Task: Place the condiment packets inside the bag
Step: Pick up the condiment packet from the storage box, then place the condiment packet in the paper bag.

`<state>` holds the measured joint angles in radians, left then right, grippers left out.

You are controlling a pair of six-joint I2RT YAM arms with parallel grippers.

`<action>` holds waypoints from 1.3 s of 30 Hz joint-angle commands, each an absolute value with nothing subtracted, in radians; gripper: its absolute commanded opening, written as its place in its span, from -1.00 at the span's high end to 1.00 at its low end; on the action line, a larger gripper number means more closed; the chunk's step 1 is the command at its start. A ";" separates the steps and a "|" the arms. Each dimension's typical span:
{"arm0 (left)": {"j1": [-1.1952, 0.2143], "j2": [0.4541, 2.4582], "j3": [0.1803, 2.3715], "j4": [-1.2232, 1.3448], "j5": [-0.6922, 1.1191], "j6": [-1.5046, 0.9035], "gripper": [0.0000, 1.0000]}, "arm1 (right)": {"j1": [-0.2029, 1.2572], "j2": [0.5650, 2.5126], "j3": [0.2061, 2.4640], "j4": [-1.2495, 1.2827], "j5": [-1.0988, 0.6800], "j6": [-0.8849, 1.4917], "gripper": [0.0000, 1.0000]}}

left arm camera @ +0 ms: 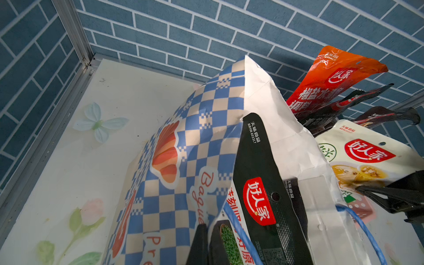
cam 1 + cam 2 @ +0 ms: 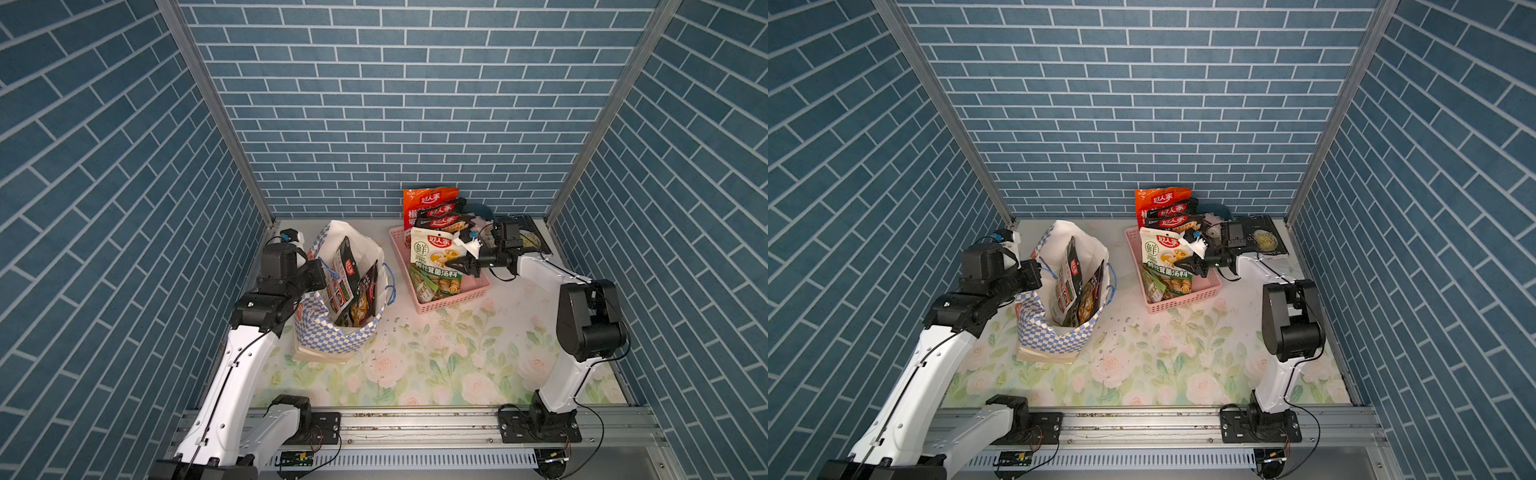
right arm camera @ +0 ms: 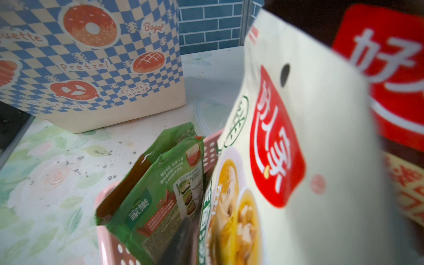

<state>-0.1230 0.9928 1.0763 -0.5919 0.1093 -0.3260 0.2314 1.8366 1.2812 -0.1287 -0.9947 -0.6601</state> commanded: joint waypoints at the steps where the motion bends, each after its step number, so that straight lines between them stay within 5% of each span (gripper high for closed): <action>1: -0.126 1.000 1.062 -0.651 0.119 -0.338 1.00 | 0.241 1.839 1.251 -0.034 -0.974 -0.564 0.77; 3: -0.126 0.996 1.065 -0.653 0.118 -0.338 1.00 | 0.242 1.817 1.240 -0.026 -0.928 -0.532 1.00; 12: -0.126 0.983 1.058 -0.651 0.122 -0.343 1.00 | 0.250 1.501 1.058 0.192 -0.681 -0.216 1.00; 22: -0.126 0.963 1.045 -0.626 0.145 -0.380 1.00 | 0.506 1.188 1.118 0.108 -0.153 0.140 1.00; 39: -0.126 0.915 1.022 -0.529 0.170 -0.462 1.00 | 0.883 1.270 1.186 0.511 -0.116 0.598 1.00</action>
